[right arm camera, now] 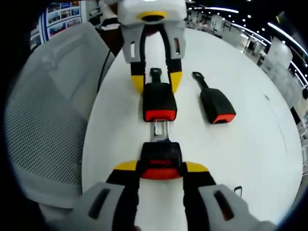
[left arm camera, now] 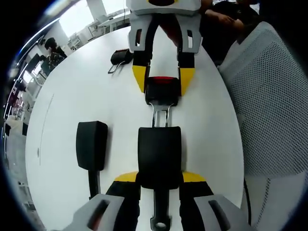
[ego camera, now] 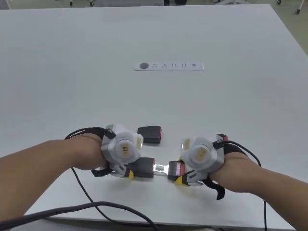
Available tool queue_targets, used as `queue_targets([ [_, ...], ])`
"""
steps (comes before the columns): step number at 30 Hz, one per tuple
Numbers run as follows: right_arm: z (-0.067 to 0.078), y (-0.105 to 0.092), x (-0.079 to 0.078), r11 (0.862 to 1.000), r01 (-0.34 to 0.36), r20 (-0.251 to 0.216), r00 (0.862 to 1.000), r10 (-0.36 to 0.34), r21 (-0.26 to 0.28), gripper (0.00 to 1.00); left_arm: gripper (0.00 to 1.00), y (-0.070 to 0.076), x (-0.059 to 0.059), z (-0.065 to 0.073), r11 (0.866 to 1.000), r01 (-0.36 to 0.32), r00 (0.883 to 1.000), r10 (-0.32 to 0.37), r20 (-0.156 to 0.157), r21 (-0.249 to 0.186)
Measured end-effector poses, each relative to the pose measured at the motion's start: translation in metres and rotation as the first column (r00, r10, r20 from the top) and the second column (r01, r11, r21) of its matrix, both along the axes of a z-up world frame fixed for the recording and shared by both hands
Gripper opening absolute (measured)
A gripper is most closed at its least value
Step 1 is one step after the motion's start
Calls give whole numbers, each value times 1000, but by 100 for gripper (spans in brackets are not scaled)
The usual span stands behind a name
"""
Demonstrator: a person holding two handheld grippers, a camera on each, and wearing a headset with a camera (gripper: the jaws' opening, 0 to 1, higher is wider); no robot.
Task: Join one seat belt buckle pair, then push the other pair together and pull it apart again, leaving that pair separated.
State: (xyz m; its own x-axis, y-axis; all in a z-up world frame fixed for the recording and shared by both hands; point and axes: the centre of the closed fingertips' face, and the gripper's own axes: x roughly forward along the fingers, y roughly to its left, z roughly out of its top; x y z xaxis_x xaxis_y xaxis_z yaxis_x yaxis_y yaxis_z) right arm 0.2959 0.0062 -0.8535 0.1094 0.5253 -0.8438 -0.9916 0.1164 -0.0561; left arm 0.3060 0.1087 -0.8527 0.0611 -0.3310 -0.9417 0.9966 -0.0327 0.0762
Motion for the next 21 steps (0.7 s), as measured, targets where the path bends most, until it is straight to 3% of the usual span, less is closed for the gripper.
queue_targets([
  [7, 2, 3, 2, 1000, -16, 29, 999, 16, 2, 34, 32, 0, 0, 0, 1000, 4, 1000, -4, -3, -2],
  [14, 1, 11, 3, 1000, -7, -1, 1000, 7, 31, 34, 32, 0, 1, 0, 1000, -4, 1000, 4, -14, 4],
  [21, 0, 13, 3, 999, -23, -22, 999, 24, 42, 33, 32, -1, 0, -1, 999, 35, 999, -35, -7, 12],
])
